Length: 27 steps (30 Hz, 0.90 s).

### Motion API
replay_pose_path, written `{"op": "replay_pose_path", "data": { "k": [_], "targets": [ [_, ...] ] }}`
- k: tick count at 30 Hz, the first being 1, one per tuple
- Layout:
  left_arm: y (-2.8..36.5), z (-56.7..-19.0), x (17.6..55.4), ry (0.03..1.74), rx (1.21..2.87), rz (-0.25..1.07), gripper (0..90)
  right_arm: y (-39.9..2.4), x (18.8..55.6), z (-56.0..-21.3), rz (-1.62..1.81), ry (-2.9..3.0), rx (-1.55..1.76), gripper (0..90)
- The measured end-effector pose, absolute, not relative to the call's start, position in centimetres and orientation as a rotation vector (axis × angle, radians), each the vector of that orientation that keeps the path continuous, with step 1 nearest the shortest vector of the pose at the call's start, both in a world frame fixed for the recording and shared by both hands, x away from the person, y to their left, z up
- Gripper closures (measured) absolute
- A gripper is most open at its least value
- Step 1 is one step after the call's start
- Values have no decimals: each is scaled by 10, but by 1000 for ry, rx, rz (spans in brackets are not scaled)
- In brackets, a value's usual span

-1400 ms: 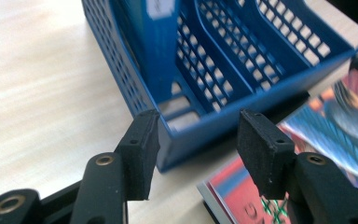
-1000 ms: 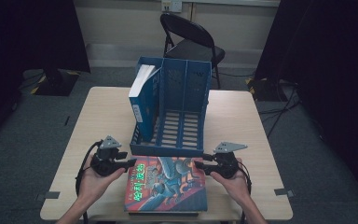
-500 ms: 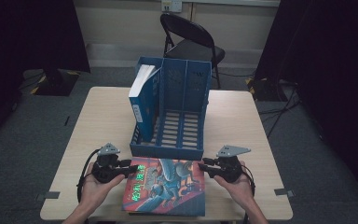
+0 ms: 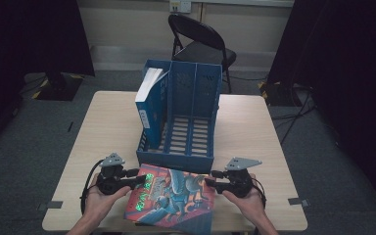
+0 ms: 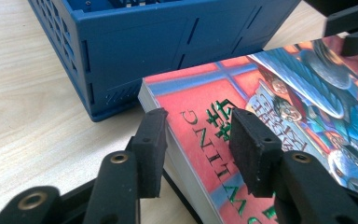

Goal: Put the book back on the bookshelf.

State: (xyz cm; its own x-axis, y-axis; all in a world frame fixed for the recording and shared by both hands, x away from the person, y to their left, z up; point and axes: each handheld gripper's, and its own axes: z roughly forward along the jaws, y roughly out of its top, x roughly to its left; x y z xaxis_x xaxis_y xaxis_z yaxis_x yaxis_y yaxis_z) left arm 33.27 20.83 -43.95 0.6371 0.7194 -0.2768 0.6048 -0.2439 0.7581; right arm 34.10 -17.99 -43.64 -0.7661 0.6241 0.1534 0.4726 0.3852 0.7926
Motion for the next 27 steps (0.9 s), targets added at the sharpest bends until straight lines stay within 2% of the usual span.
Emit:
{"op": "replay_pose_path", "data": {
  "k": [6,16,19,23,27],
  "targets": [
    [206,-438,334,1047,1951,166,638,-174,336,-436,1317,2474,951,651],
    [193,-437,345,1028,1974,140,660,-183,310,-437,1325,2486,956,674],
    [178,-437,353,996,1984,138,662,-186,305,-435,1347,2564,919,686],
    [165,-437,358,959,2002,134,663,-171,318,-432,1357,2590,882,660],
    [170,-438,357,973,1982,91,653,-154,340,-429,1388,2597,865,660]
  ]
}}
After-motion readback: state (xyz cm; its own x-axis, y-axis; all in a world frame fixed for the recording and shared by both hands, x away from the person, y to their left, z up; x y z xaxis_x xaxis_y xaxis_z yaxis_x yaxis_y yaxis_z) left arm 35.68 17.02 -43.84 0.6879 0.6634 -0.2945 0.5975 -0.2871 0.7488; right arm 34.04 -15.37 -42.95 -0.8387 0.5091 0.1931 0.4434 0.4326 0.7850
